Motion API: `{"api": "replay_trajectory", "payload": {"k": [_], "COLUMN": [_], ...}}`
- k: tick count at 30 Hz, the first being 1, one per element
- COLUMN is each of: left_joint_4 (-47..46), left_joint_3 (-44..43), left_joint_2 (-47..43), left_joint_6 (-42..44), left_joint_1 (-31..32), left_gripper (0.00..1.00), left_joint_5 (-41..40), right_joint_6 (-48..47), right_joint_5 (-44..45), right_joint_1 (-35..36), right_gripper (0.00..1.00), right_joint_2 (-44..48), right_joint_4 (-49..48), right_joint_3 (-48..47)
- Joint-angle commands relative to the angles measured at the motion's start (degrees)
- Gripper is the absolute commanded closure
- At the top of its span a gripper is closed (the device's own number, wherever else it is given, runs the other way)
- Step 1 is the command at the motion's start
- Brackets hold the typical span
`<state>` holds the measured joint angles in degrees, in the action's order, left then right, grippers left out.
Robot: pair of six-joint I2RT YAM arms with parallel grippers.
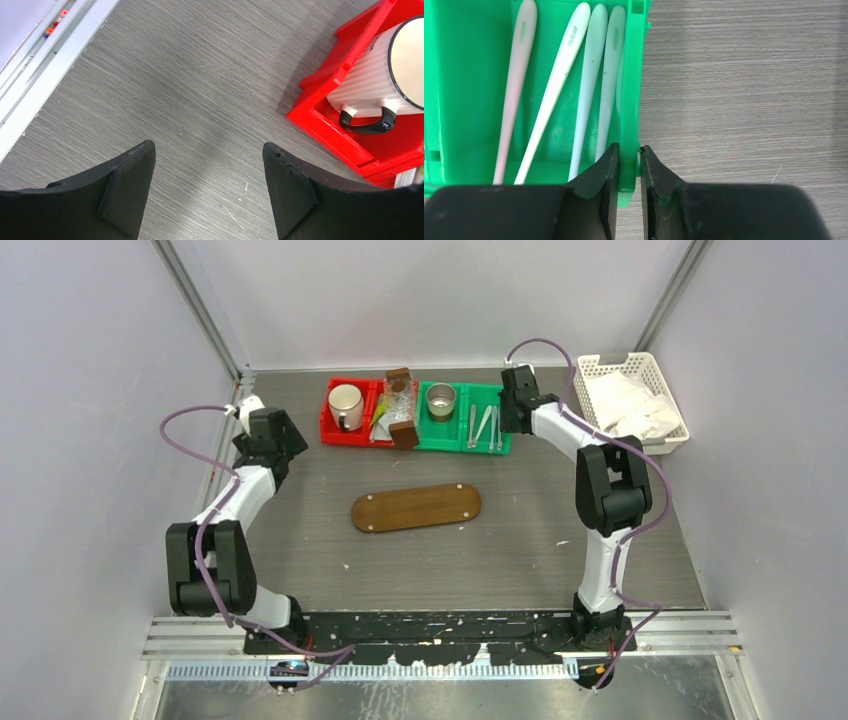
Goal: Prepare toiletry sets of a toothbrush and toothpaste on the tray
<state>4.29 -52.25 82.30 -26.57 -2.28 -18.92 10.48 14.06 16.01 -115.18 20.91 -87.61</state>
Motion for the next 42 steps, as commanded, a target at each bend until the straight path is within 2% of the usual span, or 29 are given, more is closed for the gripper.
{"api": "replay_trajectory", "payload": {"k": [1,14,23,30,31,32,33,34,37,40,42], "left_joint_4": [-3.3,-6.0,-10.7,-11.9,-12.0,-12.0,-12.0,-11.7,-10.2,-7.7,-6.3], "left_joint_3": [-2.9,-9.7,-9.3,-6.6,-6.1,-5.8,-5.6,-5.6,-6.2,-7.2,-7.2], "left_joint_2": [2.1,11.8,15.5,16.1,15.8,15.5,15.1,14.6,12.5,9.7,7.1], "left_joint_6": [0.6,2.0,1.5,0.6,0.7,0.9,1.1,1.3,2.3,2.7,2.8], "left_joint_1": [0.6,3.5,4.7,5.6,5.7,5.8,5.8,5.8,5.8,5.8,5.8], "left_gripper": [0.21,0.21,0.24,0.29,0.29,0.29,0.29,0.28,0.27,0.27,0.26], "left_joint_5": [-0.8,-1.2,3.1,4.3,4.2,4.0,3.8,3.5,2.4,1.4,0.9], "right_joint_6": [-5.6,-9.3,-10.2,-9.9,-9.4,-8.9,-8.5,-7.9,-5.4,-2.1,0.1], "right_joint_5": [-4.0,-15.3,-17.9,-16.2,-15.2,-14.5,-12.7,-11.6,-10.0,-7.5,-5.6], "right_joint_1": [0.5,1.0,1.0,1.0,1.1,1.0,1.1,1.1,0.9,0.7,0.7], "right_gripper": [0.99,0.99,0.99,0.99,0.94,0.80,0.65,0.41,0.19,0.15,0.09], "right_joint_2": [3.4,5.2,4.4,3.5,3.4,3.5,3.5,3.7,4.7,7.3,10.7], "right_joint_4": [2.1,1.7,3.9,4.8,4.9,4.9,5.1,5.1,3.7,2.2,0.4], "right_joint_3": [1.2,3.2,1.9,1.1,0.9,0.7,0.4,0.3,-0.1,0.0,1.4]}}
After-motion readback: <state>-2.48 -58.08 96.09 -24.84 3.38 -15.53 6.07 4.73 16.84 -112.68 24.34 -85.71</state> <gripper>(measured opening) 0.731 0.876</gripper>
